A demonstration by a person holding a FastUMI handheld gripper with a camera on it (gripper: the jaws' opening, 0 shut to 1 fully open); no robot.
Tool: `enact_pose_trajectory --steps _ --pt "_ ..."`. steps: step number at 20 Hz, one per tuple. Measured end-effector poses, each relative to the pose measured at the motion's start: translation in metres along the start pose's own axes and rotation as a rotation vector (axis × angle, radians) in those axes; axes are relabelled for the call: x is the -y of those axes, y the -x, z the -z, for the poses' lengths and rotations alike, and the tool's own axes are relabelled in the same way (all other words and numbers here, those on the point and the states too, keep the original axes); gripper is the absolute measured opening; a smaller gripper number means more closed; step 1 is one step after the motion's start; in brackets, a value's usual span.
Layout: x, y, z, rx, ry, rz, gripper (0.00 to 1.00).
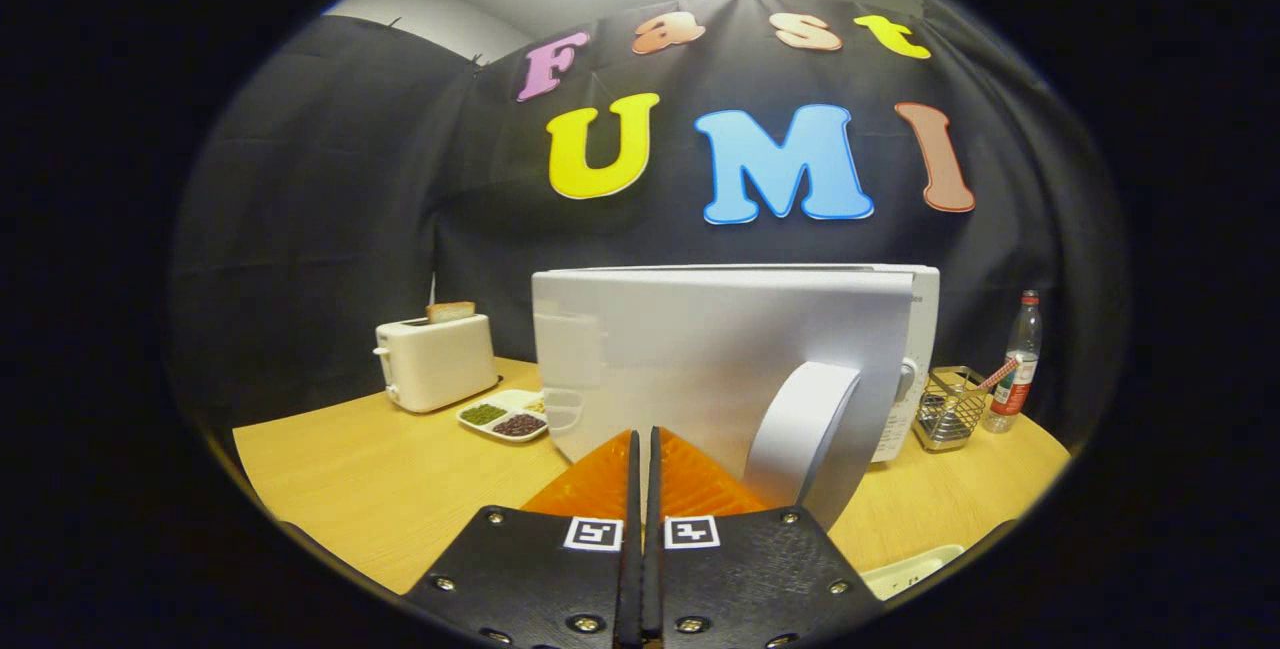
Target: Open the microwave, put the food inside, and close the microwave door.
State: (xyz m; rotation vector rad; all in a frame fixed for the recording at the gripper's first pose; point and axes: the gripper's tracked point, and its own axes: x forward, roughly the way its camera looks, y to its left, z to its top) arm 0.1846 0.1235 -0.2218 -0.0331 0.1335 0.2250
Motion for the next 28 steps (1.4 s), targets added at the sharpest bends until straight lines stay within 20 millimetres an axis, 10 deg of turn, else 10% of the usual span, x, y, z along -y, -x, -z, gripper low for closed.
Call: enact_pose_trajectory --steps 17,28 --pt "0.114 -0.105 -0.008 0.007 0.075 0.253 0.01" --pt "0.113 -0.104 -0.003 -0.072 0.078 0.212 0.01"
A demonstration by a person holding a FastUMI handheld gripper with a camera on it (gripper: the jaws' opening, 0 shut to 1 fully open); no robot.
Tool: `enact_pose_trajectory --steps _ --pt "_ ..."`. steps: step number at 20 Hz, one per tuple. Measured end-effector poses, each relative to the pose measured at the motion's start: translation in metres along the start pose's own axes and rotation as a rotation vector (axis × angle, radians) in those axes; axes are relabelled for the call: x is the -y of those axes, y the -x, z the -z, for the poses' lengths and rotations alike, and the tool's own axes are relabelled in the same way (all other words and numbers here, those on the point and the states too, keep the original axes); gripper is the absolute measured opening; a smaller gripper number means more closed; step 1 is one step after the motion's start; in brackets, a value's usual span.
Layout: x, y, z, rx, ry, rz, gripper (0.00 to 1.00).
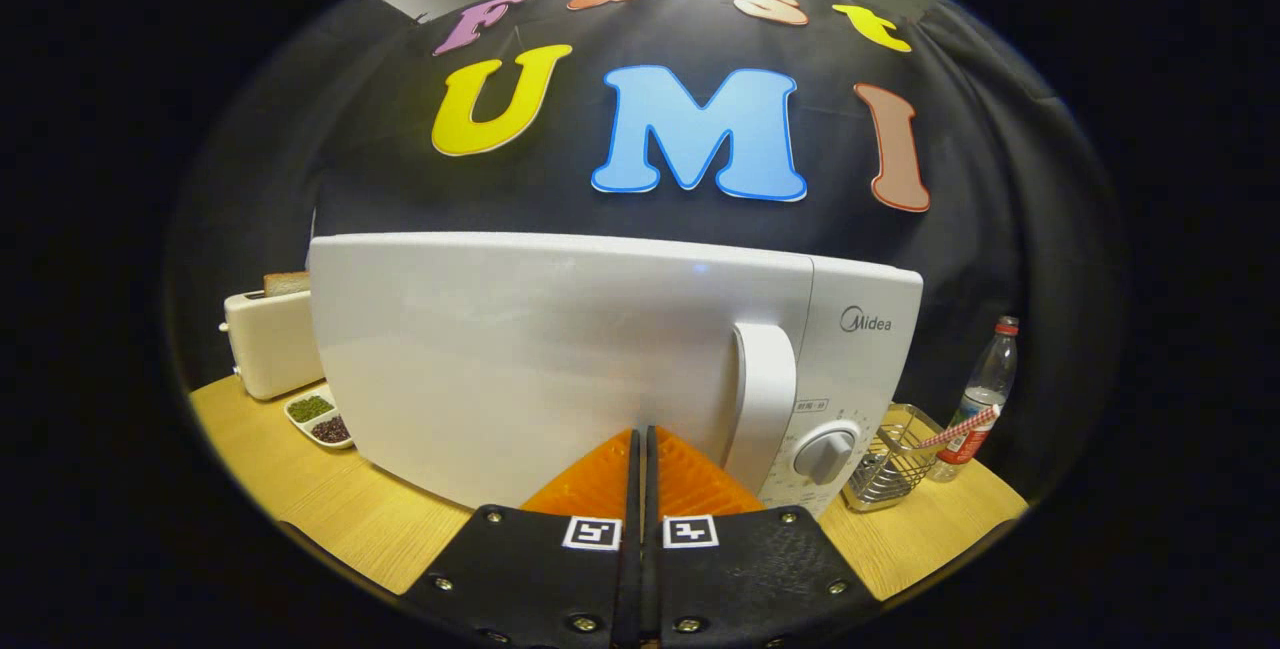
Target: Open the microwave, put the food inside, and close the microwave door.
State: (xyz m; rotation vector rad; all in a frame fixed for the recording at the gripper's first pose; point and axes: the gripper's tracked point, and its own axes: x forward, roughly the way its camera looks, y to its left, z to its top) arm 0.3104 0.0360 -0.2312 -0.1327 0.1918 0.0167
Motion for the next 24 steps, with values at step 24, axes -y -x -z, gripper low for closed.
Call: enact_pose_trajectory --steps 24 --pt "0.027 0.294 -0.096 0.197 -0.085 -0.005 0.01"
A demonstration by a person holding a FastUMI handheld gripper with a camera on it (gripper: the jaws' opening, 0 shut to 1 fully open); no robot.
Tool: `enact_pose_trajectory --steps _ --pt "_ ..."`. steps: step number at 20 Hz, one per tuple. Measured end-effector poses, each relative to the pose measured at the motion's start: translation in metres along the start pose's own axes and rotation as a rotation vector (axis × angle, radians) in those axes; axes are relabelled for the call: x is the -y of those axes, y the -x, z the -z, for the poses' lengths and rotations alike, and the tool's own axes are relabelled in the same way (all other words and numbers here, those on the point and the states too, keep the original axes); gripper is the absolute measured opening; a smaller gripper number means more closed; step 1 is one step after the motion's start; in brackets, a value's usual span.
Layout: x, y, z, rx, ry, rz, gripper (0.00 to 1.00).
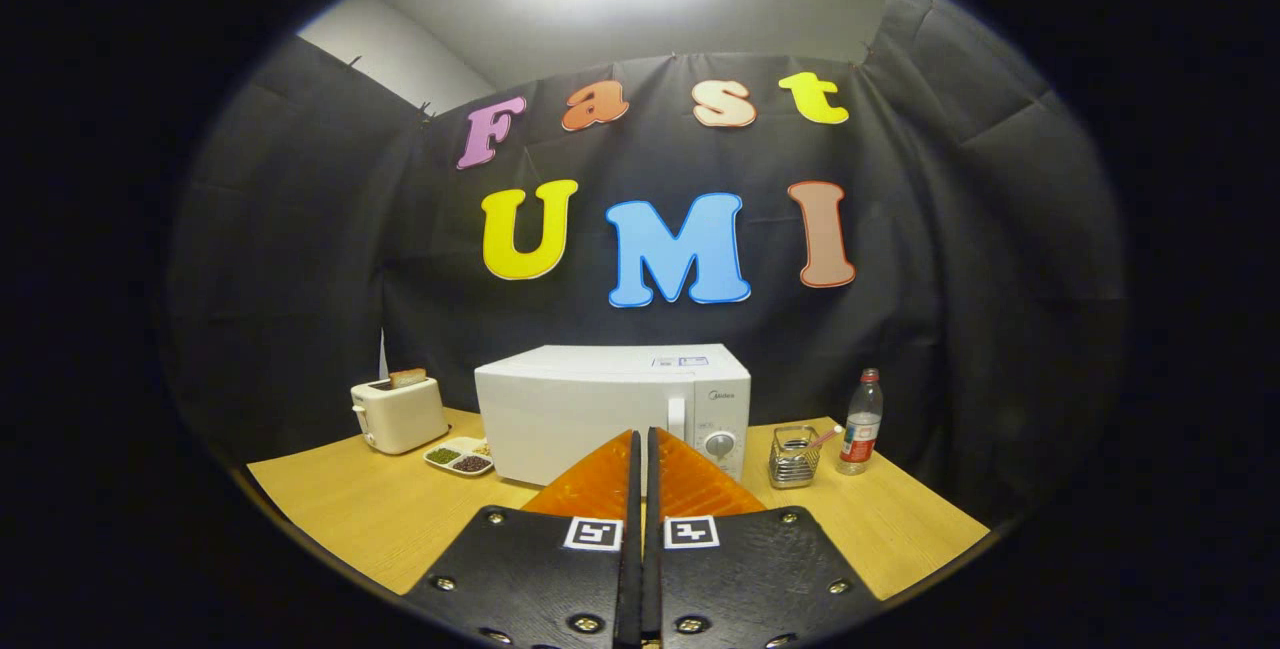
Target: Open the microwave, put the food inside, and close the microwave door.
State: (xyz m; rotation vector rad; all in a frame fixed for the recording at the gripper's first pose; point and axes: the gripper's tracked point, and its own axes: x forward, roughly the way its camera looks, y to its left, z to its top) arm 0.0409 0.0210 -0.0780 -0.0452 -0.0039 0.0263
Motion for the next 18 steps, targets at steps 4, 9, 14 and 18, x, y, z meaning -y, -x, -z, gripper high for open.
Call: enact_pose_trajectory --steps 4,9,14,18 --pt "0.006 0.033 -0.013 0.022 0.057 0.009 0.01" --pt "0.028 0.050 -0.009 -0.010 0.108 0.058 0.01" --pt "0.042 0.060 -0.017 -0.001 0.076 0.094 0.01" --pt "0.042 0.068 -0.028 0.032 0.041 0.085 0.01"
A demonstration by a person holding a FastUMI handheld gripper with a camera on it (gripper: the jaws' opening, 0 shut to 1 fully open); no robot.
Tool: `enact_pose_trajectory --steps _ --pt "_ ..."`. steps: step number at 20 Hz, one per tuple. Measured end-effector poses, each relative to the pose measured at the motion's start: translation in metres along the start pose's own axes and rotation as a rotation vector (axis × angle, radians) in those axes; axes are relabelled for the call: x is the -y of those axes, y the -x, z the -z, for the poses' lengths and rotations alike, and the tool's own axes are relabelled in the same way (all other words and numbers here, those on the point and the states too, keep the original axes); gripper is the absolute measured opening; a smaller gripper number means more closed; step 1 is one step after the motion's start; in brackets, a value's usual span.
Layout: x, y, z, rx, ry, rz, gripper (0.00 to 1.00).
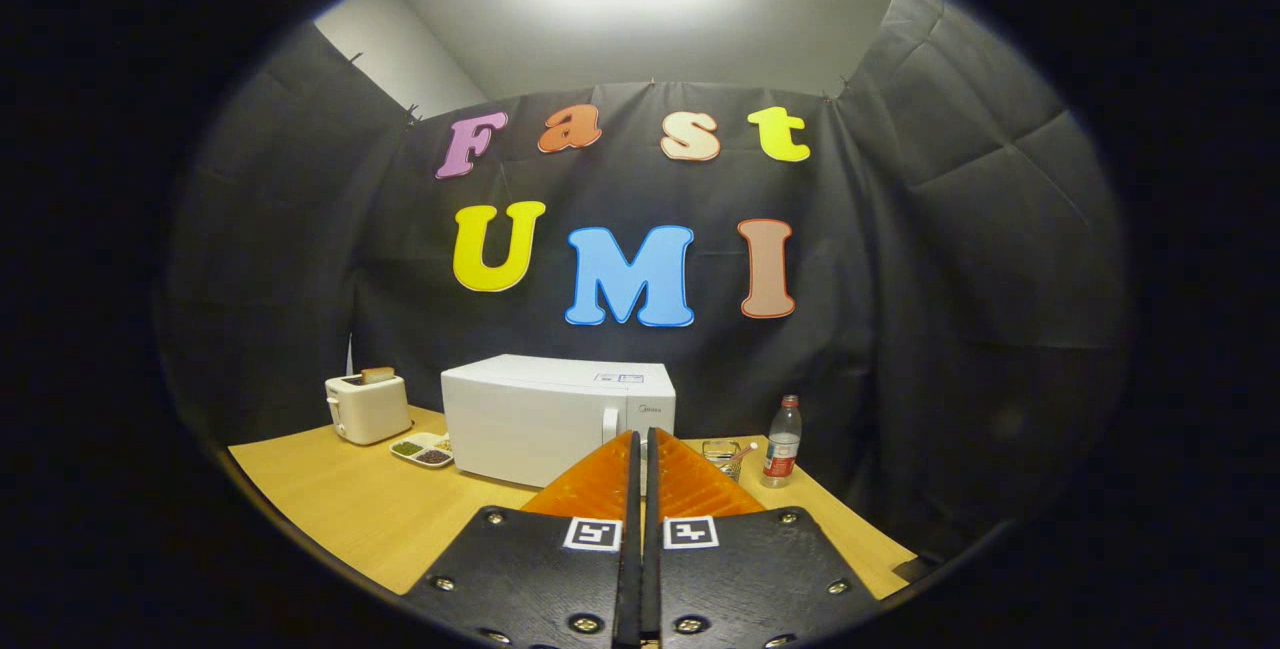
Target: Open the microwave, put the food inside, and close the microwave door.
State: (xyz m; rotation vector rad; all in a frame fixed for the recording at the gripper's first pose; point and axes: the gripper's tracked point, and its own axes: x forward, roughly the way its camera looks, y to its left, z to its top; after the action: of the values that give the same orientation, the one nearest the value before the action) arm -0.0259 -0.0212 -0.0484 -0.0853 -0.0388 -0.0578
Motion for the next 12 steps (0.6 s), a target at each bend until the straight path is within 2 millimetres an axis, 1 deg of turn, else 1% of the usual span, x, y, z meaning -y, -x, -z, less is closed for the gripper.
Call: enact_pose_trajectory --steps 4,8,9,11,12 --pt "0.001 -0.004 -0.013 0.042 -0.030 -0.004 0.01" --pt "0.000 -0.011 -0.009 0.032 -0.043 -0.008 0.01" --pt "-0.003 -0.011 -0.009 0.026 -0.056 -0.022 0.07" --pt "-0.004 -0.014 -0.009 0.017 -0.096 -0.027 0.53" --pt "-0.006 -0.013 -0.009 0.009 -0.122 -0.032 0.79"
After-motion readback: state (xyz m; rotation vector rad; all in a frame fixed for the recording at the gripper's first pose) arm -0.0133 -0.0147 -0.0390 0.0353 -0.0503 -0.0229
